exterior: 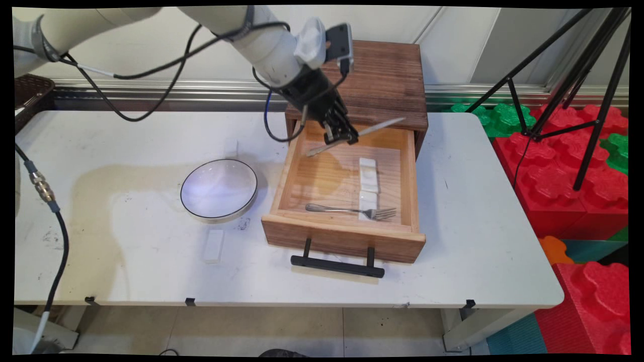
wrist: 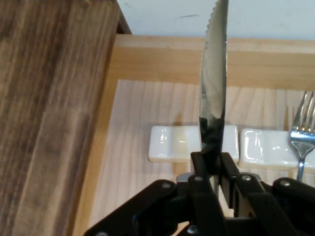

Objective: Place the picked object into the drawer

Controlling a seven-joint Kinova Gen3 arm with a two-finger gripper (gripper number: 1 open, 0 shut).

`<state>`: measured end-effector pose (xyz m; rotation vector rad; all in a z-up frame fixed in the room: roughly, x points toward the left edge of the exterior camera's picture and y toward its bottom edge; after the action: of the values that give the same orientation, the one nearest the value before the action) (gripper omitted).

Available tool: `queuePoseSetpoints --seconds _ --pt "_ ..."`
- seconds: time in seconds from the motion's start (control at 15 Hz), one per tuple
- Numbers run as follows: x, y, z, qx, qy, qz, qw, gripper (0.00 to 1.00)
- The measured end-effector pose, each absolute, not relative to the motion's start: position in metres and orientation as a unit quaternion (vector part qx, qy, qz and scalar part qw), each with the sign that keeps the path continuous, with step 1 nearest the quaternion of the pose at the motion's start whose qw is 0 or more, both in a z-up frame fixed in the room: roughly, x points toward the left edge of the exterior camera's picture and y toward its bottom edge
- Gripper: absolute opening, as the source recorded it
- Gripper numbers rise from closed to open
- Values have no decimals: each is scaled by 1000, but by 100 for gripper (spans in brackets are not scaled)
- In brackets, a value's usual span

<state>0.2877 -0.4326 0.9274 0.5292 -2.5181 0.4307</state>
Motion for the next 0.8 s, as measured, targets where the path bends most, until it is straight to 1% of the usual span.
queuePoseSetpoints --seconds 0.47,0.8 --pt "287 -439 888 195 -938 144 246 0" --pt "289 -442 870 190 -944 139 233 0"
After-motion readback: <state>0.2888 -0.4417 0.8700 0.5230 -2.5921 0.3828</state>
